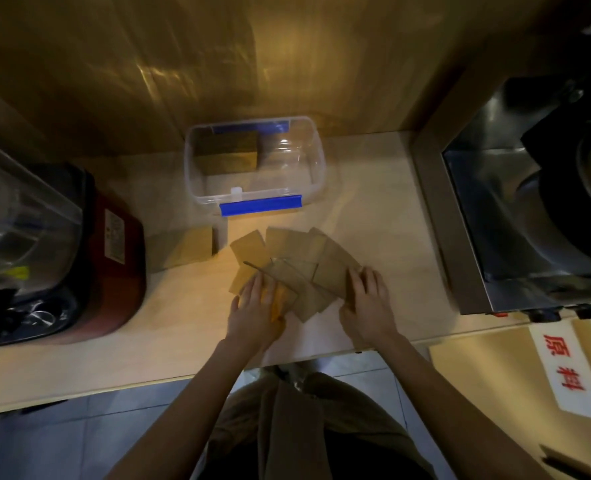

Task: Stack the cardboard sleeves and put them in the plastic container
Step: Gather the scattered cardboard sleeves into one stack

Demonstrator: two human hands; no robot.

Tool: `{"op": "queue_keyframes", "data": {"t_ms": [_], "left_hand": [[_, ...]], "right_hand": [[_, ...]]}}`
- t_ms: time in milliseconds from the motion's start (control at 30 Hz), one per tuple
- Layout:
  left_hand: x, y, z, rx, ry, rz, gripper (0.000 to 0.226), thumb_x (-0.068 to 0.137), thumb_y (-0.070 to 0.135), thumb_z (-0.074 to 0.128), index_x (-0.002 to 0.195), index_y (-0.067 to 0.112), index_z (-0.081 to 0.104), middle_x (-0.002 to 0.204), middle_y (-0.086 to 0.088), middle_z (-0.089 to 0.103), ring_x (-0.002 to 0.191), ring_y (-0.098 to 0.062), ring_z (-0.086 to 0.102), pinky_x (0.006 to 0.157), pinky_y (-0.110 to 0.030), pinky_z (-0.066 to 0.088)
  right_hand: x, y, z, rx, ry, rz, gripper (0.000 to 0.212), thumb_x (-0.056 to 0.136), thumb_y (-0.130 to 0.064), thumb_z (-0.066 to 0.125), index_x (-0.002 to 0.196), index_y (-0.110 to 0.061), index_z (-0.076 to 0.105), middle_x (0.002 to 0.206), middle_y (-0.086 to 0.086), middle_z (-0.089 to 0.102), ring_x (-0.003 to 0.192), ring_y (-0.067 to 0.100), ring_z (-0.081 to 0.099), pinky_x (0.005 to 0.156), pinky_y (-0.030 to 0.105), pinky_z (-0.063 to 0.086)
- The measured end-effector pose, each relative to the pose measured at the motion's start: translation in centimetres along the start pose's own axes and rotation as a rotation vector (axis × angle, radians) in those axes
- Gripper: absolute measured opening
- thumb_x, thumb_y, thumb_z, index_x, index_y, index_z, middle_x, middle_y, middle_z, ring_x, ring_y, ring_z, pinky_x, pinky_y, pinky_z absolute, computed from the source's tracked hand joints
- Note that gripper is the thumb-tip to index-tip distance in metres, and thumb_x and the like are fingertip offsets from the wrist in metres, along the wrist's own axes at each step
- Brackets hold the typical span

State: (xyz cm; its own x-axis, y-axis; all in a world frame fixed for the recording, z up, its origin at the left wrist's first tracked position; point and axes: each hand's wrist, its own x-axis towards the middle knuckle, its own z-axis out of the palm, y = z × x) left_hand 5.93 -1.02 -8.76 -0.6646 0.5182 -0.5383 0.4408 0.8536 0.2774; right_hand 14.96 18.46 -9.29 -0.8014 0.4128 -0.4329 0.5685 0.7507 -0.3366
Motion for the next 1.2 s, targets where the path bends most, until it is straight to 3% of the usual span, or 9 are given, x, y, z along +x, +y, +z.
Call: {"op": "queue_keyframes", "data": {"t_ms": [233,433,633,800,900,967,1033,1100,1200], "left_hand": [[0.1,-0.6,1.0,0.021,-0.062,0.006,0.086,0.086,0.041,0.046,0.144,0.02,-0.015,0.156,-0.009,-0.02,0.144,-0.026,-0.013,0.116,-0.044,0.012],[0.5,-0.8,0.3,-0.046,-0.08,0.008,0.085,0.085,0.042,0.049,0.145,0.024,-0.009,0.157,-0.007,-0.017,0.145,-0.025,-0.009,0.115,-0.045,0.017],[1.9,-0.9,-3.0,-0.321,-0.109,-0.001,0.058,0.085,0.024,0.053,0.139,0.018,0.033,0.157,-0.007,0.007,0.14,-0.031,0.021,0.108,-0.036,0.028],[1.5,-0.3,-6.8,-0.924,-0.054,-0.104,0.03,0.082,0.009,0.047,0.11,0.014,0.056,0.125,-0.007,0.051,0.123,-0.029,0.044,0.09,-0.031,0.035],[-0.3,-0.7,-7.7,-1.396,-0.156,-0.003,0.059,0.064,0.013,0.055,0.122,0.018,0.05,0.124,-0.003,0.058,0.121,-0.022,0.05,0.098,-0.034,0.041],[-1.4,-0.8,-7.4,-1.727,-0.241,0.168,0.073,0.058,0.014,0.066,0.128,0.014,0.046,0.123,-0.005,0.061,0.119,-0.022,0.053,0.098,-0.036,0.043],[-2.3,-0.2,-6.8,-1.975,-0.205,0.185,0.085,0.049,0.024,0.081,0.126,0.015,0.047,0.12,-0.006,0.063,0.116,-0.022,0.056,0.096,-0.037,0.045],[-2.8,0.6,-6.3,-2.137,-0.089,0.061,0.089,0.042,0.035,0.086,0.122,0.019,0.051,0.114,-0.003,0.068,0.11,-0.017,0.061,0.092,-0.034,0.051],[-3.2,1.1,-5.8,-2.278,0.062,-0.1,0.058,0.064,0.041,0.069,0.115,0.018,0.056,0.106,-0.002,0.066,0.102,-0.015,0.061,0.087,-0.032,0.047]], "right_hand": [[0.1,0.7,-0.7,-0.07,0.059,-0.037,0.056,0.085,-0.022,0.053,0.137,-0.014,0.034,0.142,0.016,0.042,0.129,0.033,0.038,0.109,0.042,0.027],[0.6,0.5,-3.6,0.105,-0.026,-0.064,0.055,0.075,-0.04,0.067,0.122,-0.016,0.053,0.125,0.01,0.057,0.111,0.028,0.052,0.089,0.036,0.046],[1.2,-2.8,-6.3,0.368,-0.122,-0.103,0.041,0.074,-0.036,0.07,0.109,-0.018,0.061,0.111,0.006,0.063,0.102,0.022,0.057,0.088,0.039,0.049],[0.8,-6.8,-7.4,0.794,-0.274,-0.041,0.032,0.071,-0.025,0.075,0.1,-0.017,0.065,0.095,0.004,0.064,0.093,0.016,0.06,0.081,0.027,0.045],[-0.3,-8.8,-7.1,0.952,-0.265,-0.084,0.031,0.074,-0.016,0.073,0.103,-0.013,0.064,0.087,-0.005,0.065,0.08,-0.001,0.063,0.069,0.01,0.047],[-1.2,-9.7,-6.0,0.974,-0.239,-0.16,0.032,0.07,-0.016,0.077,0.1,-0.017,0.064,0.092,-0.003,0.066,0.088,0.005,0.064,0.073,0.012,0.05],[-2.0,-10.4,-4.5,0.877,-0.199,-0.256,0.034,0.062,-0.033,0.078,0.093,-0.027,0.064,0.102,0.003,0.067,0.098,0.017,0.062,0.082,0.026,0.051],[-2.6,-10.9,-3.2,0.628,-0.096,-0.356,0.04,0.059,-0.047,0.068,0.094,-0.029,0.064,0.108,0.002,0.065,0.103,0.016,0.057,0.084,0.026,0.045],[-3.2,-11.6,-2.0,0.341,0.086,-0.53,0.047,0.065,-0.047,0.061,0.104,-0.02,0.065,0.11,0.005,0.066,0.104,0.022,0.056,0.085,0.026,0.042]]}}
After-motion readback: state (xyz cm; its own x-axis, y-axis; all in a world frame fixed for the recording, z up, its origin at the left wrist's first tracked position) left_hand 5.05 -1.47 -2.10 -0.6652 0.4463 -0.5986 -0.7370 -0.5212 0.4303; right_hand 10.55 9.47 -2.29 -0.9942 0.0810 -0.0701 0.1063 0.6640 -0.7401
